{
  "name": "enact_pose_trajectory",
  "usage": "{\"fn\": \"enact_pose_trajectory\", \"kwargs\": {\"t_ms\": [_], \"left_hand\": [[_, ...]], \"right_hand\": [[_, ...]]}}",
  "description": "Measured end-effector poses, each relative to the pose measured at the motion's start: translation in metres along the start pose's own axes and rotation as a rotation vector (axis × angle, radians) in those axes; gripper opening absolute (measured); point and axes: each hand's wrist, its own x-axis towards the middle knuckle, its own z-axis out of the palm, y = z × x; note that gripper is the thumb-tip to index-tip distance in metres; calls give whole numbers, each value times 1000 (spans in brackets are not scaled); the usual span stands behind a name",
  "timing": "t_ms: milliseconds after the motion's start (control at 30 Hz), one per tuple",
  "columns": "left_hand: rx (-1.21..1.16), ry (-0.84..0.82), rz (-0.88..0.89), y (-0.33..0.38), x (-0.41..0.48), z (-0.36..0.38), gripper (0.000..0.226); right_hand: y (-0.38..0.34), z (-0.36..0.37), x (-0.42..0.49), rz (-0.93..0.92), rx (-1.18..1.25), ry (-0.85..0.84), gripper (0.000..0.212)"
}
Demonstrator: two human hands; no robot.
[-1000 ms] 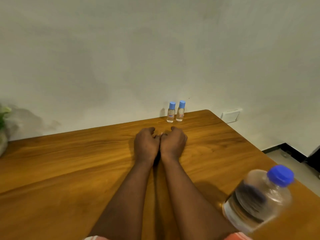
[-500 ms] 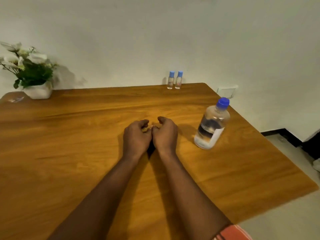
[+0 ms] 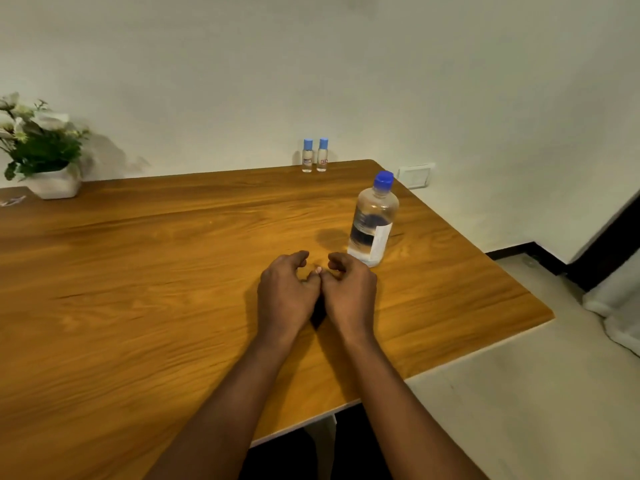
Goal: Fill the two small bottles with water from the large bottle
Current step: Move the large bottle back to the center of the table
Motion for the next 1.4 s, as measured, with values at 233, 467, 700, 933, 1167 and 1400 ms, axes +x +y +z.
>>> {"fn": "enact_pose_trajectory", "kwargs": {"t_ms": [233, 467, 700, 933, 1167, 1400], "left_hand": [[2, -77, 39, 19, -1, 28, 50], [42, -103, 23, 23, 11, 43, 52], [51, -89, 20, 17, 17, 43, 50], [80, -60, 13, 8, 19, 31, 50], [164, -16, -11, -18, 25, -3, 50], [207, 86, -73, -50, 34, -54, 50]], "right_hand": [[22, -33, 19, 116, 70, 157, 35], [34, -36, 37, 156, 65, 217, 67], [40, -24, 56, 89, 70, 95, 92], [35, -20, 64, 5, 57, 79, 79], [16, -6, 53, -32, 69, -26, 75], [-21, 51, 30, -119, 162, -137, 70]]}}
